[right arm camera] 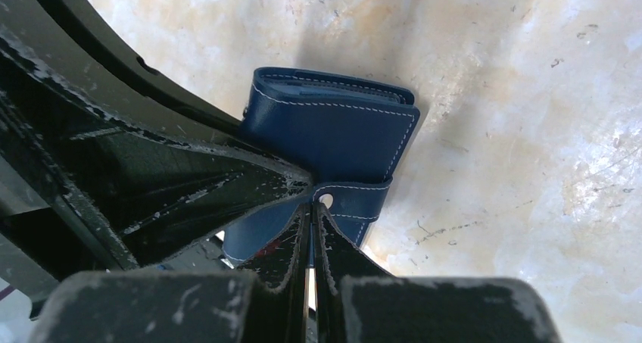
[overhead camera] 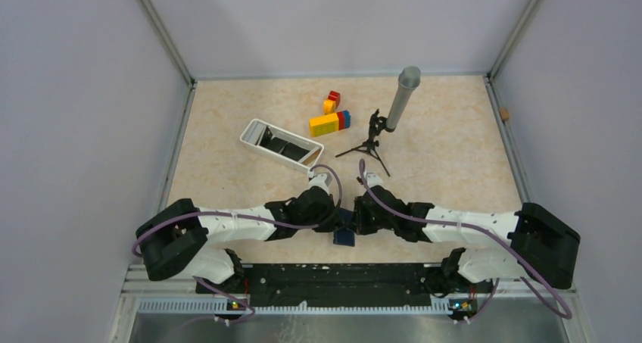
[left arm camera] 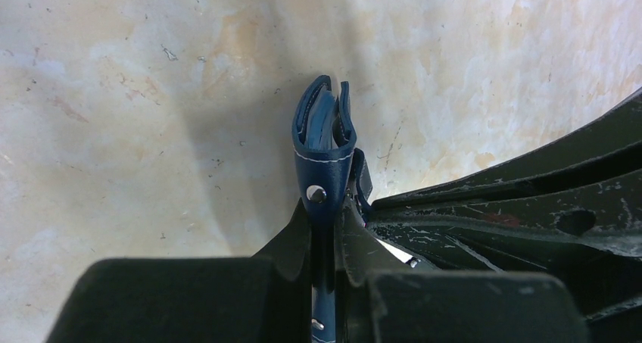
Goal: Put the credit cards into the card holder
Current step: Close the card holder at the center of the board.
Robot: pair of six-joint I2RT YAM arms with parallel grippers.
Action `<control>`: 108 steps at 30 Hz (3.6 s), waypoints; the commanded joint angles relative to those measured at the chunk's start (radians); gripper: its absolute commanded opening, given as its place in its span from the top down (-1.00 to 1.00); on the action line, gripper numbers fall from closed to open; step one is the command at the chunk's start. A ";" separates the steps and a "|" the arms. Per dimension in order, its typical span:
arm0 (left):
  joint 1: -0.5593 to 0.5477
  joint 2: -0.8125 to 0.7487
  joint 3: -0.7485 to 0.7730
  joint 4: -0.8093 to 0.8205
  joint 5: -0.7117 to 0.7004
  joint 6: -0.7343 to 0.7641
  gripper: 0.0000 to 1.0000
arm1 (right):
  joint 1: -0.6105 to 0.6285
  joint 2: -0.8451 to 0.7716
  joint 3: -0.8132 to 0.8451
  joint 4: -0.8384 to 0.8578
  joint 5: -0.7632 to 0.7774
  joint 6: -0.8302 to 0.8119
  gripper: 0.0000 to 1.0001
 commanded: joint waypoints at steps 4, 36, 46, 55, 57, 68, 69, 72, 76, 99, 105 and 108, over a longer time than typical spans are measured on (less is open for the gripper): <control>0.004 0.044 -0.051 -0.192 -0.018 0.086 1.00 | -0.017 0.017 -0.004 0.030 -0.032 -0.008 1.00; 0.007 0.044 -0.051 -0.191 -0.009 0.092 1.00 | -0.037 0.051 -0.026 0.107 -0.070 0.002 1.00; 0.007 0.041 -0.052 -0.192 -0.005 0.098 1.00 | -0.061 0.051 -0.040 0.119 -0.070 -0.003 1.00; 0.008 0.037 -0.055 -0.192 0.000 0.103 1.00 | -0.116 0.057 -0.084 0.137 -0.114 0.000 1.00; 0.008 0.037 -0.055 -0.192 0.002 0.103 1.00 | -0.125 0.057 -0.095 0.142 -0.117 0.004 1.00; 0.016 0.028 -0.067 -0.179 0.014 0.106 1.00 | -0.177 0.075 -0.144 0.144 -0.123 0.026 1.00; 0.018 0.027 -0.068 -0.178 0.015 0.106 1.00 | -0.181 0.078 -0.154 0.146 -0.123 0.031 1.00; 0.021 0.024 -0.074 -0.170 0.019 0.106 1.00 | -0.192 0.083 -0.173 0.162 -0.130 0.037 1.00; 0.027 0.021 -0.078 -0.165 0.026 0.105 1.00 | -0.193 0.093 -0.186 0.173 -0.139 0.043 1.00; 0.087 -0.159 -0.166 -0.081 0.088 0.089 0.49 | -0.193 -0.193 -0.160 0.112 -0.128 -0.065 0.25; 0.097 -0.201 -0.222 0.035 0.105 0.095 1.00 | -0.193 -0.163 -0.227 0.308 -0.244 -0.036 0.17; 0.096 -0.301 -0.279 0.147 0.164 0.123 1.00 | -0.192 -0.190 -0.243 0.358 -0.287 -0.037 0.12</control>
